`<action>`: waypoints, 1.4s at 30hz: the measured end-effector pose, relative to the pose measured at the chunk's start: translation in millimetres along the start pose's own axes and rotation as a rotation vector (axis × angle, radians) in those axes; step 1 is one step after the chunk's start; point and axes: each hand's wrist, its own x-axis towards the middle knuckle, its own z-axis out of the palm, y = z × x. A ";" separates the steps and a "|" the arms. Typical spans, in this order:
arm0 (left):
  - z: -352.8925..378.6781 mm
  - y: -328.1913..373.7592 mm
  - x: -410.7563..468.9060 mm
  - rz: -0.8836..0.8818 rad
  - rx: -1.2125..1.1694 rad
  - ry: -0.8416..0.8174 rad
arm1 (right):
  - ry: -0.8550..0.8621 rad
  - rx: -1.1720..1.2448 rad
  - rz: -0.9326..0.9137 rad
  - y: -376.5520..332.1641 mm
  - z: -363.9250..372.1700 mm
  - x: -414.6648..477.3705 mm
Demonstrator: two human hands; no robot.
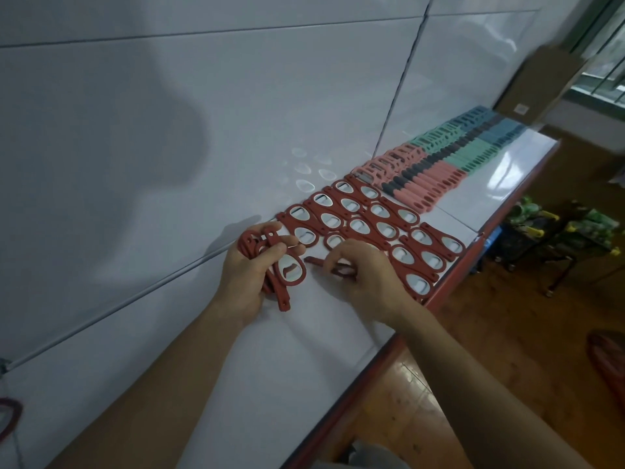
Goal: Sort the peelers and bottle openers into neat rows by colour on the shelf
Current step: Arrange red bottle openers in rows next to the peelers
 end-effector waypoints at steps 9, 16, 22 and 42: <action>4.0 1.8 -1.6 0.017 -0.051 0.035 | 0.145 -0.177 -0.019 4.5 19.4 -7.1; 4.5 3.8 -3.2 0.005 -0.080 0.021 | 0.219 -0.221 0.036 4.5 27.9 -8.1; 4.0 4.4 -3.7 -0.009 -0.080 0.022 | 0.270 -0.248 0.096 4.5 28.4 -6.7; 12.3 -2.2 -9.7 0.098 0.243 -0.053 | 0.297 0.166 -0.081 -18.3 24.3 -1.3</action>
